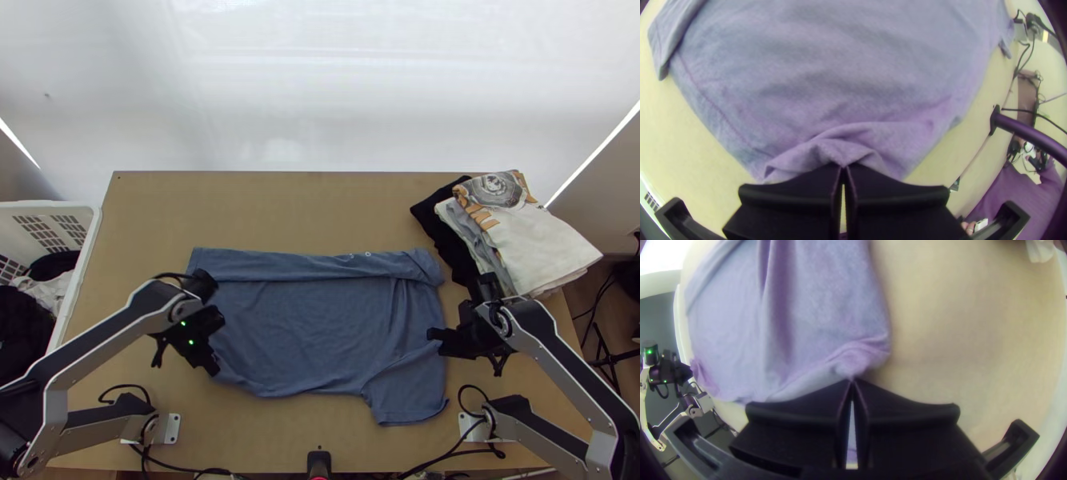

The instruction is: Fold the t-shirt

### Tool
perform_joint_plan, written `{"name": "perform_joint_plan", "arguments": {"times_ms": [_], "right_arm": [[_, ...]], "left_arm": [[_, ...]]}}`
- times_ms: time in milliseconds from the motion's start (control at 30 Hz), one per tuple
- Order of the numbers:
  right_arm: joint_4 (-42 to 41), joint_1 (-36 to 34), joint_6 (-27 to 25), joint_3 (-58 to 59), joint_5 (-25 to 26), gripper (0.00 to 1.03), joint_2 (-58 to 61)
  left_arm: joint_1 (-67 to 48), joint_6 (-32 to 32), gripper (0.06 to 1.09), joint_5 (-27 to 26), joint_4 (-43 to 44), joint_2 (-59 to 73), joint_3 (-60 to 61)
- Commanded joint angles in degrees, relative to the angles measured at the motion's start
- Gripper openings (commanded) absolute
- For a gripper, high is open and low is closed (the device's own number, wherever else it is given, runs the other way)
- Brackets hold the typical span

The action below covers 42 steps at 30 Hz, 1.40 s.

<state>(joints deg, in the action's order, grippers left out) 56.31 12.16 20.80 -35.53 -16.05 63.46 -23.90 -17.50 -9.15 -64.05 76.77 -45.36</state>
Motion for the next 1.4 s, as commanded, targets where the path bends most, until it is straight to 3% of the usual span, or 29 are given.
{"name": "perform_joint_plan", "arguments": {"times_ms": [0, 400, 667, 767, 1367], "right_arm": [[0.11, -1.44, 0.03, -1.74, 0.06, 0.03, 0.00], [0.29, -2.76, -0.14, -3.67, -0.03, 0.03, 1.05], [2.31, -3.37, -0.85, -7.19, -1.00, 0.03, -1.15], [3.36, -6.01, -2.87, -6.92, -1.00, 0.03, -0.88], [3.71, -10.49, -4.10, -10.35, -0.91, 0.03, 0.35]], "left_arm": [[7.11, 0.80, 0.10, -3.77, -0.55, -2.50, -1.92], [12.04, -0.78, 0.10, -10.80, -4.59, -10.15, -2.71], [14.23, 1.50, 0.10, -10.80, -2.66, -14.99, -6.58], [16.43, 1.06, 0.10, -10.80, -3.01, -15.25, -5.79], [26.71, -3.77, 0.10, -10.80, -0.55, -12.88, -2.89]]}}
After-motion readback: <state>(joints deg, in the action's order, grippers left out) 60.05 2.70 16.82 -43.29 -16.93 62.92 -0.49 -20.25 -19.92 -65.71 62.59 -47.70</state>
